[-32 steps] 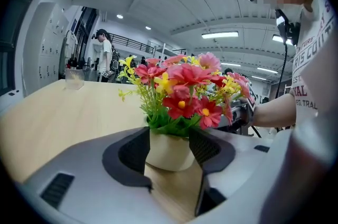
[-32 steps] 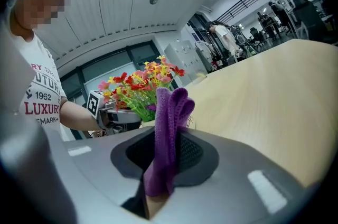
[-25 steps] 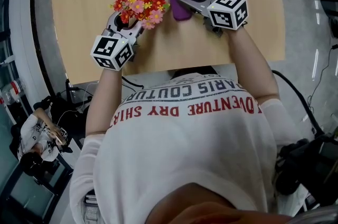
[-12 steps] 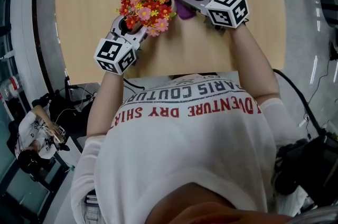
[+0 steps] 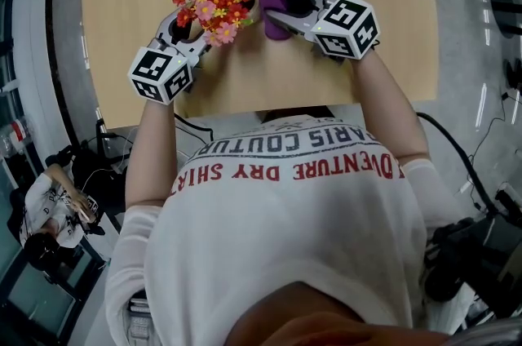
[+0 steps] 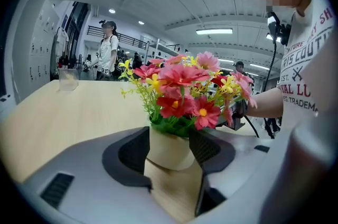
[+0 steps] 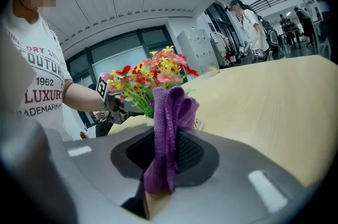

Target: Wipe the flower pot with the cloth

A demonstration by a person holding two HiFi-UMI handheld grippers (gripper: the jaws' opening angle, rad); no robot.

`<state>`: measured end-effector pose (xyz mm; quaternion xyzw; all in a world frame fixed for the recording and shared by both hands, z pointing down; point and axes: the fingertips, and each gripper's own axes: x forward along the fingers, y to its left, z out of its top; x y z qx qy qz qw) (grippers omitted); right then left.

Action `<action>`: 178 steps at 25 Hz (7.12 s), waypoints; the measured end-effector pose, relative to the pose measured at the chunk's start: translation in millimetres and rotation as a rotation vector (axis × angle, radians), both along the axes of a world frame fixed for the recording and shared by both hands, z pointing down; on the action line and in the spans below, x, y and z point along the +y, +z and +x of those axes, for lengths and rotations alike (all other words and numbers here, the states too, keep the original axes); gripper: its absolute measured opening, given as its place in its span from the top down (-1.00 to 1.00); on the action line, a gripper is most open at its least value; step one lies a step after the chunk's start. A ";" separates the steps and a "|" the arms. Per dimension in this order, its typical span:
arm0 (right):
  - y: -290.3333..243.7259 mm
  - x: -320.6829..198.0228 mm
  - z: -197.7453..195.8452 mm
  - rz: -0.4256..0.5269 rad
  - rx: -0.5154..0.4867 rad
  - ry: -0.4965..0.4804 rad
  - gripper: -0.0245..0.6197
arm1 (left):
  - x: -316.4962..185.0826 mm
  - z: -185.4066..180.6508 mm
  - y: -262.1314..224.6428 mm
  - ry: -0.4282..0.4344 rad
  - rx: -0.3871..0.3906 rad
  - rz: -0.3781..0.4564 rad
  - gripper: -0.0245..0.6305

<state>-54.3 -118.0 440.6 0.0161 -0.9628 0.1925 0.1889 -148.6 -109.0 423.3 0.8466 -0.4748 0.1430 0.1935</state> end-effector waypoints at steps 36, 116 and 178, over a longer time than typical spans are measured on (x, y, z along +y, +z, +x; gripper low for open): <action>8.4 16.6 -14.5 -0.002 -0.029 0.035 0.71 | -9.2 1.2 3.8 -0.387 -0.020 0.050 0.21; 8.8 -95.2 -53.5 -0.111 -0.034 -0.066 0.71 | -28.6 -26.8 1.2 -0.285 0.096 0.050 0.27; 23.1 -85.4 -81.7 0.058 0.115 -0.068 0.71 | -45.3 -75.6 6.3 0.081 -0.016 -0.022 0.26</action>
